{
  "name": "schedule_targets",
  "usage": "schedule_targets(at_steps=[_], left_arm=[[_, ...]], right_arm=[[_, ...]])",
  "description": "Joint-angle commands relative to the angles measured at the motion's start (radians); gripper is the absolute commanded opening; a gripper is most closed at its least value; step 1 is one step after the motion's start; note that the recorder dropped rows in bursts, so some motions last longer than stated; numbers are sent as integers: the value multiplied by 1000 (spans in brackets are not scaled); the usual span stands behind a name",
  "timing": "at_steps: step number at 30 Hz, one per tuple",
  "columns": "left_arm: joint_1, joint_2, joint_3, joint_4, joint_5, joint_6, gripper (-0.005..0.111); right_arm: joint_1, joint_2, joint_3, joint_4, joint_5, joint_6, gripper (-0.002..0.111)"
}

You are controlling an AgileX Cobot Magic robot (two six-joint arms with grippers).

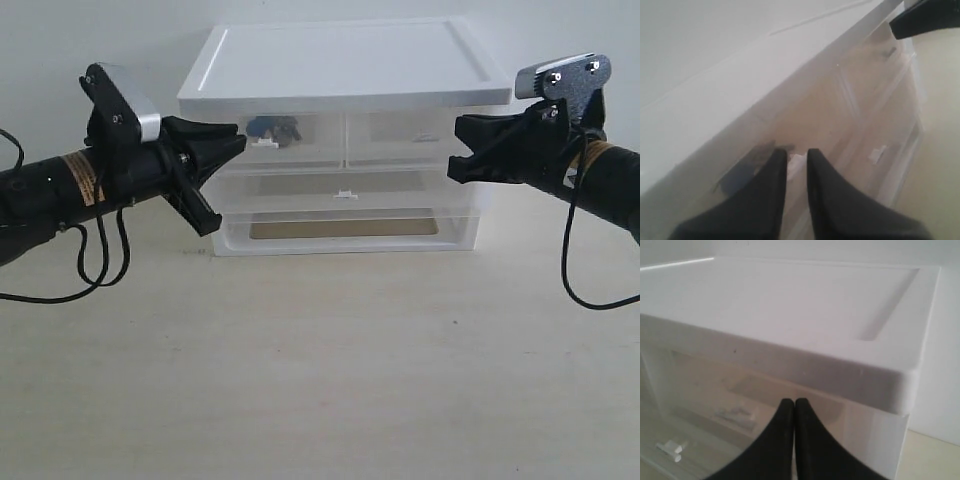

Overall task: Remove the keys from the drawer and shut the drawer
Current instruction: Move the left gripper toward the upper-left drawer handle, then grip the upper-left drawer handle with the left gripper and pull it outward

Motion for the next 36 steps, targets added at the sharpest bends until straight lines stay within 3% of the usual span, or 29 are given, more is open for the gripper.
schedule_targets(at_steps=[1, 4, 8, 15, 23, 27, 31, 36], left_arm=[[-23, 23, -6, 0, 8, 219, 40], [-42, 53, -9, -6, -2, 454, 55], [-68, 93, -20, -132, -24, 691, 54], [-87, 123, -44, -185, -129, 823, 54], [-87, 123, -48, -229, -61, 926, 39], [-87, 123, -73, -229, -15, 922, 14], [-87, 123, -95, -229, 89, 922, 10], [-87, 123, -99, -229, 87, 922, 10]], right_arm=[[-5, 3, -17, 45, 23, -5, 0], [-5, 3, -17, 45, 30, -5, 0], [-5, 3, -17, 45, 30, -3, 0], [-5, 3, -17, 45, 44, -3, 0], [-5, 3, -17, 55, 45, -5, 0], [-5, 3, -17, 55, 45, -5, 0], [-5, 3, -17, 57, 45, -5, 0], [-5, 3, -17, 57, 45, -5, 0]])
